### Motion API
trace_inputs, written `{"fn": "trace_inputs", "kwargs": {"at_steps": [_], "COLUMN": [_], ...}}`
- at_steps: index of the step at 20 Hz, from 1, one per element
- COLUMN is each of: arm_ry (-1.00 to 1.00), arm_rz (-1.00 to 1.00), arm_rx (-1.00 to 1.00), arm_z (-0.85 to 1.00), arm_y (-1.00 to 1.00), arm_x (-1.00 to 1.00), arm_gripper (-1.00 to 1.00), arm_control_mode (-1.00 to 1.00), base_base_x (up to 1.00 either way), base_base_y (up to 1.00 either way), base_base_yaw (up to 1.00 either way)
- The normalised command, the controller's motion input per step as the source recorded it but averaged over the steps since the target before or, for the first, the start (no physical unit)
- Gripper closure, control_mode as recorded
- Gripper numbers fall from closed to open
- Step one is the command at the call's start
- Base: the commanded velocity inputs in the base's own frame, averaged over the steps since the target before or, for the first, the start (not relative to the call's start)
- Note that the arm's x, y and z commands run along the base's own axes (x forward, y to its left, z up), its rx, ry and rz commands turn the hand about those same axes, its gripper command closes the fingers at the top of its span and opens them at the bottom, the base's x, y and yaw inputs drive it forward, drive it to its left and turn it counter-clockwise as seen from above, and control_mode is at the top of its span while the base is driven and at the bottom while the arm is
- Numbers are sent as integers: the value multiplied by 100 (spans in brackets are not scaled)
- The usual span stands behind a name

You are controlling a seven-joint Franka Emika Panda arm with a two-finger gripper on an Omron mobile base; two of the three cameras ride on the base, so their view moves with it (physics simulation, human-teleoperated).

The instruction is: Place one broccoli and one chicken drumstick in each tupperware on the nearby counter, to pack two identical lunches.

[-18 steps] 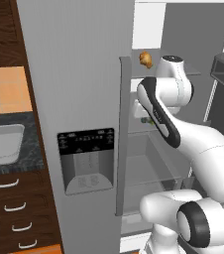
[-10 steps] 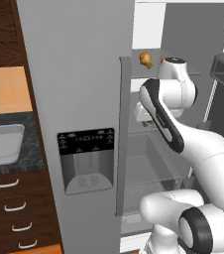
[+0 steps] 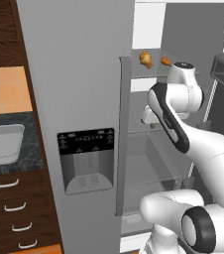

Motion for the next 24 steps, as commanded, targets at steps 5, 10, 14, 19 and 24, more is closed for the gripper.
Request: {"fn": "trace_inputs", "kwargs": {"at_steps": [5, 10, 14, 19, 24], "arm_ry": [-3, -18, -25, 22, 5], "arm_rz": [-1, -2, -4, -6, -1], "arm_rx": [0, 0, 0, -1, 0], "arm_z": [-51, -47, -12, 22, -12], "arm_y": [-37, -2, 0, -8, -7], "arm_x": [77, 70, 9, 70, 30], "arm_gripper": [-100, -100, -100, -100, -100], "arm_control_mode": [-100, -100, -100, -100, -100], "base_base_x": [0, 0, 0, 0, 0], "base_base_y": [0, 0, 0, 0, 0], "base_base_yaw": [0, 0, 0, 0, 0]}}
